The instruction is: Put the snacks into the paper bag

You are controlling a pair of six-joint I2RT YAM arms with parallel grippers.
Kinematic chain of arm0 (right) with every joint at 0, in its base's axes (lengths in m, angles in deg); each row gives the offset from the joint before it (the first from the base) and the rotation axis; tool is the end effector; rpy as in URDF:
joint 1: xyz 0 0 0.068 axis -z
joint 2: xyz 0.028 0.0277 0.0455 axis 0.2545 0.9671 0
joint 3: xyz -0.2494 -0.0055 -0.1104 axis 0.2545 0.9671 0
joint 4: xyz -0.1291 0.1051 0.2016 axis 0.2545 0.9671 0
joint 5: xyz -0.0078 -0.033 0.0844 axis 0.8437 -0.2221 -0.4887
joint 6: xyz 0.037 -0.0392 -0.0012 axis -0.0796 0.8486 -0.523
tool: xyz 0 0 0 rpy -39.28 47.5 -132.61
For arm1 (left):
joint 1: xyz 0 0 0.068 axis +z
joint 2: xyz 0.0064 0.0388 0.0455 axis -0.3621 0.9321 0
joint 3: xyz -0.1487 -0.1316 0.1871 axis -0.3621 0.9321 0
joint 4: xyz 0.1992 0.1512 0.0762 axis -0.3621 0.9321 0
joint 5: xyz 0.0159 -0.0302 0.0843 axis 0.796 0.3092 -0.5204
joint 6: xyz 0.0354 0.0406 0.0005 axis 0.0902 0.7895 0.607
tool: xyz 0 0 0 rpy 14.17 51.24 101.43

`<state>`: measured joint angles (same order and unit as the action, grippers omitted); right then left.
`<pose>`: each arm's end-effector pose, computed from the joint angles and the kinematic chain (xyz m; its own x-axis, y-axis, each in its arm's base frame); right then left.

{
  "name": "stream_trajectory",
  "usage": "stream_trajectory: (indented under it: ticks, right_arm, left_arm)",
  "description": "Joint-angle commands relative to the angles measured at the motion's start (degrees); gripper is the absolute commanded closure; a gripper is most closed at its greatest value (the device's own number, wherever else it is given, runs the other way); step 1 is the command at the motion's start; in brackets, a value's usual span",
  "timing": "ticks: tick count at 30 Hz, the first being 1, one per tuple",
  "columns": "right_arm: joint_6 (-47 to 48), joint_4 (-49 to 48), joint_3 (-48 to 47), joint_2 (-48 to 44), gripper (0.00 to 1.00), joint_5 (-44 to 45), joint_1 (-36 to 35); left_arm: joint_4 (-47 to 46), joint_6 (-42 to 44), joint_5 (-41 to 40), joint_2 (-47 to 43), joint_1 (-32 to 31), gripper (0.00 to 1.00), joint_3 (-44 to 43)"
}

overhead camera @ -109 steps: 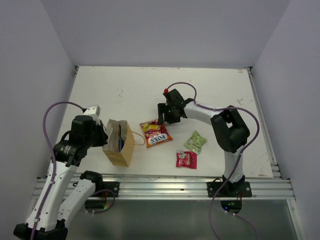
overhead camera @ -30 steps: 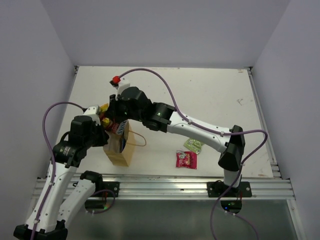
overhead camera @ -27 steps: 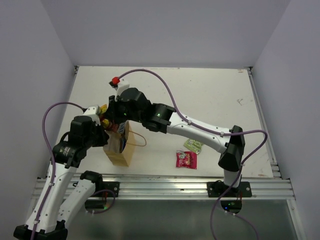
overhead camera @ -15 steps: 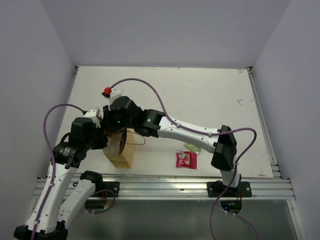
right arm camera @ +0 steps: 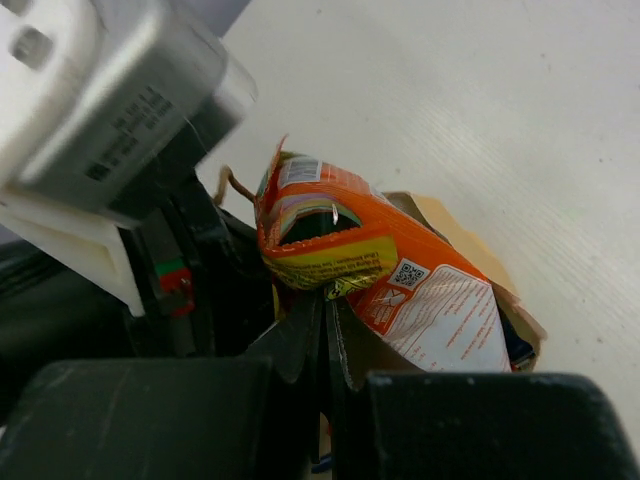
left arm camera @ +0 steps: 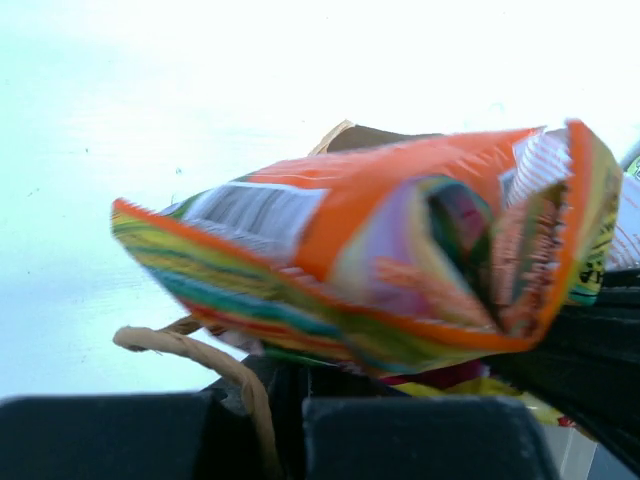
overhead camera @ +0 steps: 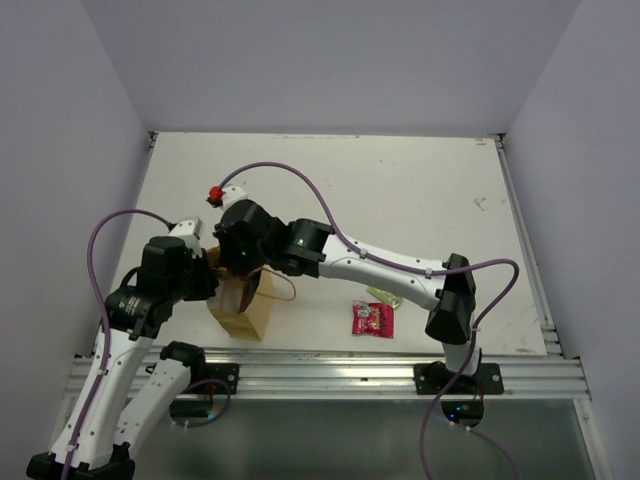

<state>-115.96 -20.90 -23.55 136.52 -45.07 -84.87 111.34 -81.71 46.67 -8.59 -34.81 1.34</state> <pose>0.1598 0.4273 0.3627 -0.6079 -0.1895 -0.7711 -0.6739 0.6367 0.3748 0.1102 -0.0279 0.2986 -0.7392 -0.1982 -0.6437 -0.0137 0.9599 -0.2799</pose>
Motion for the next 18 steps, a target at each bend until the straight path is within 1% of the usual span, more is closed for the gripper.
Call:
stream_trajectory:
  ticks: [1, 4, 9, 14, 18]
  right_arm:
    - [1.21, 14.75, 0.14, -2.82, 1.0, -3.44, -2.73]
    - [1.56, 16.96, 0.23, -2.47, 1.0, -4.84, -2.73]
    - [1.65, 16.96, 0.76, -1.6, 1.0, -6.78, -2.91]
    - [2.0, 18.9, -1.44, 2.0, 1.0, -7.92, -3.17]
    - [2.61, 20.57, -4.07, 4.91, 1.0, -10.47, -3.52]
  left_arm:
    - [-4.85, 1.19, -0.4, -0.43, -0.04, 1.0, -0.53]
    - [-4.85, 1.19, -0.31, -0.43, -0.04, 1.0, -0.44]
    - [-4.77, 1.11, -0.4, -0.52, -0.04, 1.0, -0.44]
    - [-4.77, 1.1, -0.22, -0.78, -0.04, 1.0, -0.53]
    - [-4.77, 1.11, -0.13, -0.96, -0.04, 1.0, -0.44]
